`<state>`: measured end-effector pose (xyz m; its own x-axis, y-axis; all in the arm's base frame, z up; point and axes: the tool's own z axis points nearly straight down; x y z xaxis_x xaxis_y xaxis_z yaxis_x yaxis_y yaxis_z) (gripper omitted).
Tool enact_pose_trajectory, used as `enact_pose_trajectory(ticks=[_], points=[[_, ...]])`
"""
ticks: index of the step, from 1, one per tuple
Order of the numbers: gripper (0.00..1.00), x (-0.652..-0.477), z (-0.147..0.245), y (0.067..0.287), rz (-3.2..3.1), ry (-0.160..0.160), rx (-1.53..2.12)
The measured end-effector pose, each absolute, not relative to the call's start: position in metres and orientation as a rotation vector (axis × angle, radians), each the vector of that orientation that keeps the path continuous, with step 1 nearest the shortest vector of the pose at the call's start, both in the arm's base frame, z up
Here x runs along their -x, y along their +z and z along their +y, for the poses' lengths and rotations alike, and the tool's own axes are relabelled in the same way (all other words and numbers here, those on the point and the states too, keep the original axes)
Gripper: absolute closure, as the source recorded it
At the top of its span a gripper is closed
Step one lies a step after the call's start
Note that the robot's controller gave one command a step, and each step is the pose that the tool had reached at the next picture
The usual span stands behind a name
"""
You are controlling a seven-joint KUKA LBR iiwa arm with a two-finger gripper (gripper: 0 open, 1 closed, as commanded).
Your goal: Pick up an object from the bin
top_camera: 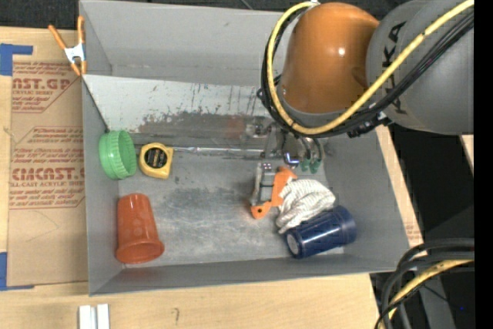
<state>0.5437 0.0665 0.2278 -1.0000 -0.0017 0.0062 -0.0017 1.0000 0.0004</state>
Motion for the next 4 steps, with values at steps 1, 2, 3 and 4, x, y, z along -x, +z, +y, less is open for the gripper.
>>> enact_pose_trajectory(ticks=[1, 2, 3, 4], points=[[0.0, -0.545, 0.066, 0.232, -3.144, -0.002, -0.001], [0.0, -0.544, 0.065, 0.232, -3.145, -0.003, -0.01], [0.0, -0.535, 0.045, 0.224, -3.139, 0.003, -0.096], [0.0, -0.529, 0.02, 0.204, -3.14, -0.003, -0.187]])
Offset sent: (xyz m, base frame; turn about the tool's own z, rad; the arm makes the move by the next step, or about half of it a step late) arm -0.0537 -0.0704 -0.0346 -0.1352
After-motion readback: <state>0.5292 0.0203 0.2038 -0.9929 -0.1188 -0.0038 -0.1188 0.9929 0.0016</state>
